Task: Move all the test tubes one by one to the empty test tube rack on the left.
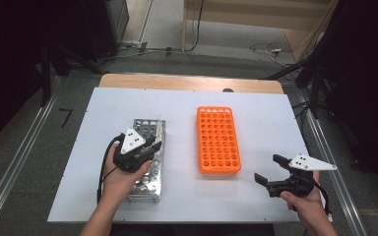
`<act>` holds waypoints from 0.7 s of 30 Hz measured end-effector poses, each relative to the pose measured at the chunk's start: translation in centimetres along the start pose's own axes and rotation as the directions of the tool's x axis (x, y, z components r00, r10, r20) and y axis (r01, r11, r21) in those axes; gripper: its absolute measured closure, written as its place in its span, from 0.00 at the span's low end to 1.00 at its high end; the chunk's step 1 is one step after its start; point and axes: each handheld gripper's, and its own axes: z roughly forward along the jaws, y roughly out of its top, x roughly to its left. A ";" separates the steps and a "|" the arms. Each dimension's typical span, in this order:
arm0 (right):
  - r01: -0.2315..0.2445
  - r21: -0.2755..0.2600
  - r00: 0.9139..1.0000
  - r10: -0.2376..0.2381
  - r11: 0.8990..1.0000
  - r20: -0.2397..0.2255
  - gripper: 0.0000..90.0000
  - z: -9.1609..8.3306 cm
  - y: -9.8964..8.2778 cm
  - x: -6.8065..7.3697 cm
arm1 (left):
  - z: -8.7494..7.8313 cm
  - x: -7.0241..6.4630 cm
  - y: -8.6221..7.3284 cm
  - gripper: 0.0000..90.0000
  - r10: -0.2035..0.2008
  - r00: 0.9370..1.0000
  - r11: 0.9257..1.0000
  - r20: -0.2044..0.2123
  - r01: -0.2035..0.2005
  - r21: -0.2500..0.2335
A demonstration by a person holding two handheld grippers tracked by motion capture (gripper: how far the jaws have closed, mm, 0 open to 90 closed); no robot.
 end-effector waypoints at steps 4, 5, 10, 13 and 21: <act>0.002 -0.002 1.000 -0.002 1.000 0.002 0.00 0.0 0.0 0.0 | -0.3 0.3 0.0 0.69 -0.016 1.000 1.000 0.012 0.016 -0.016; 0.002 -0.001 1.000 -0.002 1.000 0.003 0.00 0.0 0.0 0.0 | -0.4 0.3 0.0 0.68 -0.020 1.000 0.999 0.018 0.021 -0.025; 0.003 -0.002 1.000 -0.003 1.000 0.001 0.00 0.0 0.0 0.0 | -1.1 0.3 0.2 0.58 -0.026 0.999 0.998 0.045 0.028 -0.058; 0.003 -0.002 1.000 -0.003 1.000 0.001 0.00 0.1 0.0 0.0 | -1.5 0.5 0.2 0.51 -0.039 0.997 0.996 0.064 0.044 -0.072; 0.000 -0.004 1.000 0.000 1.000 0.003 0.00 0.0 0.0 -0.1 | -2.6 0.7 -0.1 0.20 -0.085 0.993 0.992 0.082 0.092 -0.084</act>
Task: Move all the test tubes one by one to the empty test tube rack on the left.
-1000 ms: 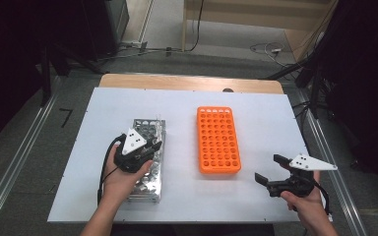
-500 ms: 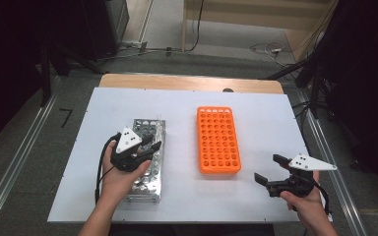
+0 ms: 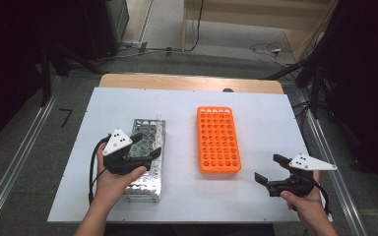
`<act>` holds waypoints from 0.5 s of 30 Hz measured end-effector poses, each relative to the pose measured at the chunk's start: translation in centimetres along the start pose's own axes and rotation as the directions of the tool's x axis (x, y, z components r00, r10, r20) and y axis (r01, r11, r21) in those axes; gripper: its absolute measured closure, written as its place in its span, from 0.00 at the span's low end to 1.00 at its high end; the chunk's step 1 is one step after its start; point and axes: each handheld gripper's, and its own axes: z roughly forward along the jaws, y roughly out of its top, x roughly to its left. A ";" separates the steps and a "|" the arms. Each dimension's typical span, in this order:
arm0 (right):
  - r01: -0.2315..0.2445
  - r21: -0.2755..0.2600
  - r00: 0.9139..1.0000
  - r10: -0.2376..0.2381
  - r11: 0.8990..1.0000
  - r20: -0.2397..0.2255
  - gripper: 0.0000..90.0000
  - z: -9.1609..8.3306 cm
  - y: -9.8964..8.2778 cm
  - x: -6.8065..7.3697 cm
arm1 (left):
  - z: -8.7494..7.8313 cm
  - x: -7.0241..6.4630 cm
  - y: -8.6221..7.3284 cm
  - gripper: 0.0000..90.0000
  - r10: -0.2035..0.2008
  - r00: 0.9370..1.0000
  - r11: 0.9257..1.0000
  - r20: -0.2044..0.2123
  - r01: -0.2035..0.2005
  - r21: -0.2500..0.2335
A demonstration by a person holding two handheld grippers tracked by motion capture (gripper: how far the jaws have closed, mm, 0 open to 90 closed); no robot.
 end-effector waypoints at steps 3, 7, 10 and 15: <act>0.002 0.000 1.000 -0.002 1.000 0.001 0.00 0.0 0.0 0.0 | -0.4 0.1 -0.1 0.15 -0.006 1.000 1.000 0.010 0.006 -0.005; 0.001 0.000 1.000 -0.001 1.000 0.002 0.00 0.0 0.0 0.0 | -0.9 0.1 -0.2 0.10 -0.009 1.000 1.000 0.021 0.009 -0.006; -0.003 -0.002 1.000 0.003 1.000 0.005 0.00 0.0 -0.1 -0.1 | -1.4 0.2 -0.5 0.06 -0.017 1.000 1.000 0.020 0.017 -0.008; -0.003 -0.004 1.000 0.003 1.000 0.011 0.00 0.0 -0.2 -0.3 | -2.4 0.6 -1.0 0.02 -0.032 0.999 0.999 0.025 0.032 -0.015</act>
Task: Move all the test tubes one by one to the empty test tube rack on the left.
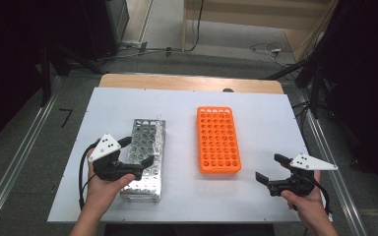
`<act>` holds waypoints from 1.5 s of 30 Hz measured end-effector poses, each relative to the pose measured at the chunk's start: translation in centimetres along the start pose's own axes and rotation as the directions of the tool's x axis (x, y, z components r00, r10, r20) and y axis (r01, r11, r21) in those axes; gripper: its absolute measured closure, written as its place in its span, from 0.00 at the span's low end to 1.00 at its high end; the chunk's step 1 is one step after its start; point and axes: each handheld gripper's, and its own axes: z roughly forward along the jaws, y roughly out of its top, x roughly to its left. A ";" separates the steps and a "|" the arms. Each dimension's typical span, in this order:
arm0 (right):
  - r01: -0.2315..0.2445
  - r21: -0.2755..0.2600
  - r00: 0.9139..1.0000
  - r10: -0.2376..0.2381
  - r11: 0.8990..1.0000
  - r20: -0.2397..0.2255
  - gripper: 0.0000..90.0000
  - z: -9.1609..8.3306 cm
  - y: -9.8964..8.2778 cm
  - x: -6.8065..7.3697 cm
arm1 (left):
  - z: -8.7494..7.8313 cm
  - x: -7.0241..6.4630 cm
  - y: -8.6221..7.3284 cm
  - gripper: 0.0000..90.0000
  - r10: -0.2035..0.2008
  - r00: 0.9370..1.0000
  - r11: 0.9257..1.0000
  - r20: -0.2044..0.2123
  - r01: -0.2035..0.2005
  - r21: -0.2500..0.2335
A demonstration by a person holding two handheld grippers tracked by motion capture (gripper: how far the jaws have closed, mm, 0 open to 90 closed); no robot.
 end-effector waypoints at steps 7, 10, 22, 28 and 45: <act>-0.006 -0.004 1.000 0.006 1.000 0.005 0.00 0.1 -0.2 -0.3 | -1.4 0.6 -1.1 0.00 -0.015 1.000 1.000 -0.001 0.015 -0.006; -0.007 -0.005 1.000 0.007 1.000 0.008 0.00 0.1 -0.4 -0.5 | -2.1 1.0 -1.6 0.00 -0.020 1.000 1.000 -0.004 0.020 -0.007; -0.017 -0.013 1.000 0.017 1.000 0.017 0.00 0.3 -0.9 -1.3 | -4.4 2.4 -3.7 0.00 -0.033 0.999 0.999 0.002 0.033 -0.025; -0.024 -0.025 0.999 0.024 0.999 0.031 0.00 0.2 -1.3 -1.9 | -5.6 3.3 -4.7 0.00 -0.014 1.000 0.999 0.006 0.014 -0.052; -0.043 -0.027 0.998 0.044 0.999 0.053 0.00 0.2 -2.2 -3.3 | -6.2 4.7 -5.8 0.00 -0.039 0.999 0.997 0.006 0.039 -0.070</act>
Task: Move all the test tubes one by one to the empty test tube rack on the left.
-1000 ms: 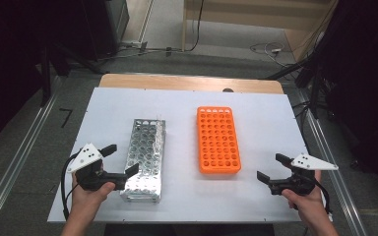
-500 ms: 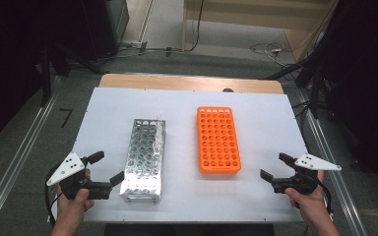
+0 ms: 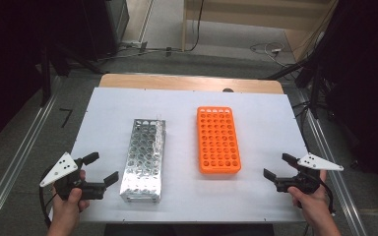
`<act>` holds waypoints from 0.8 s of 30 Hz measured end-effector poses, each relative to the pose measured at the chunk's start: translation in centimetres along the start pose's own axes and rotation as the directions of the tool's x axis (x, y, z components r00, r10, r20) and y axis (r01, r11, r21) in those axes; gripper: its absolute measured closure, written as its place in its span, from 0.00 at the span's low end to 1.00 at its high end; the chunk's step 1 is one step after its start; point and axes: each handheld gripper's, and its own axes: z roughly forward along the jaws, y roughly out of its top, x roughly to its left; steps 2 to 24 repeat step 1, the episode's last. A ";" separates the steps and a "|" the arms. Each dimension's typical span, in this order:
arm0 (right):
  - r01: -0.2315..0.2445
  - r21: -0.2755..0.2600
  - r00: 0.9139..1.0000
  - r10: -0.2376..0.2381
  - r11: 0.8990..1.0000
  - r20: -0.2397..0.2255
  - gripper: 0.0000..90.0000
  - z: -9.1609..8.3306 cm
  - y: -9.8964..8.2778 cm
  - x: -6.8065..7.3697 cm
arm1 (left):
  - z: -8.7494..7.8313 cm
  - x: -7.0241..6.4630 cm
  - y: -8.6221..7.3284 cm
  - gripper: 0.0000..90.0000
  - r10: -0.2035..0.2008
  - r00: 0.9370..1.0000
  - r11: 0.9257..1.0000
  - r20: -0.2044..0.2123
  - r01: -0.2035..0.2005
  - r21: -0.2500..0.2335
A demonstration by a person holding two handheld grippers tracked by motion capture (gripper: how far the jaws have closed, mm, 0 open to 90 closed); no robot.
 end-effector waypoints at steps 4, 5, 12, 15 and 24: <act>0.003 -0.001 1.000 -0.003 1.000 0.000 0.00 0.0 0.0 0.0 | 0.0 0.0 0.0 0.00 0.000 1.000 1.000 0.001 0.000 0.000; 0.003 -0.001 1.000 -0.003 1.000 0.000 0.00 0.0 0.0 0.0 | 0.0 0.0 0.0 0.00 0.000 1.000 1.000 0.001 0.000 0.000; 0.003 -0.001 1.000 -0.003 1.000 0.000 0.00 0.0 0.0 0.0 | 0.0 0.0 0.0 0.00 0.000 1.000 1.000 0.001 0.000 0.000; 0.003 -0.001 1.000 -0.003 1.000 0.000 0.00 0.0 0.0 0.0 | 0.0 0.0 0.0 0.00 0.000 1.000 1.000 0.001 0.000 0.000; 0.003 -0.001 1.000 -0.003 1.000 0.000 0.00 0.0 0.0 0.0 | 0.0 0.0 0.0 0.00 0.000 1.000 1.000 0.001 0.000 0.000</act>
